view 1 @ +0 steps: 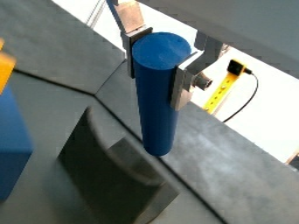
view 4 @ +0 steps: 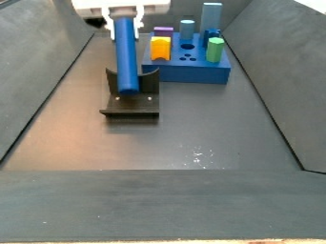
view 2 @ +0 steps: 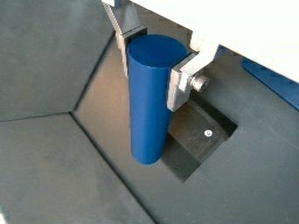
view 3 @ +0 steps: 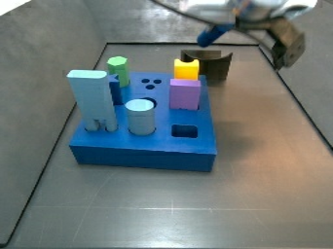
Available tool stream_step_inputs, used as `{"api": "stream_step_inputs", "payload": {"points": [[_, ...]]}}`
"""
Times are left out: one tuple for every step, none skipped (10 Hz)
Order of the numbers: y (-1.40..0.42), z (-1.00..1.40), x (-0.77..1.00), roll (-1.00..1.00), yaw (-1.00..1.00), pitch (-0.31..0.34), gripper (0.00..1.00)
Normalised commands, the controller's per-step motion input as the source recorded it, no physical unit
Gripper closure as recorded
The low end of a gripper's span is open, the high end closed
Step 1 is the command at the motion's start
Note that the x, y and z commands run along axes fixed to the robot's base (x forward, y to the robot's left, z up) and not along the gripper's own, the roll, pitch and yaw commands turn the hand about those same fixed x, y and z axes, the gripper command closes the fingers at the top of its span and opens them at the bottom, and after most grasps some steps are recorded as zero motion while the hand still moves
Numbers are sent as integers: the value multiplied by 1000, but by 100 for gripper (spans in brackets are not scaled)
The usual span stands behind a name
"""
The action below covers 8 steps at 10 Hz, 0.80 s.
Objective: Pick up the round object. Move up. Place the round object on the fixture. Regrasp the round object. Move to above the board. Insert the round object.
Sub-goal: Move to above the board.
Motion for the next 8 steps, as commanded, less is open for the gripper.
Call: {"api": "stream_step_inputs", "payload": {"points": [[-25,1000,61,-51,16,66,100],[-25,1000,58,-47,21,80,100],[-25,1000,56,-41,29,93,100],[-27,1000,54,-31,38,109,100],[-29,1000,55,-32,49,118,100],[-29,1000,55,-32,56,125,100],[-31,1000,56,-31,68,132,100],[-31,1000,57,-33,77,138,100]]}}
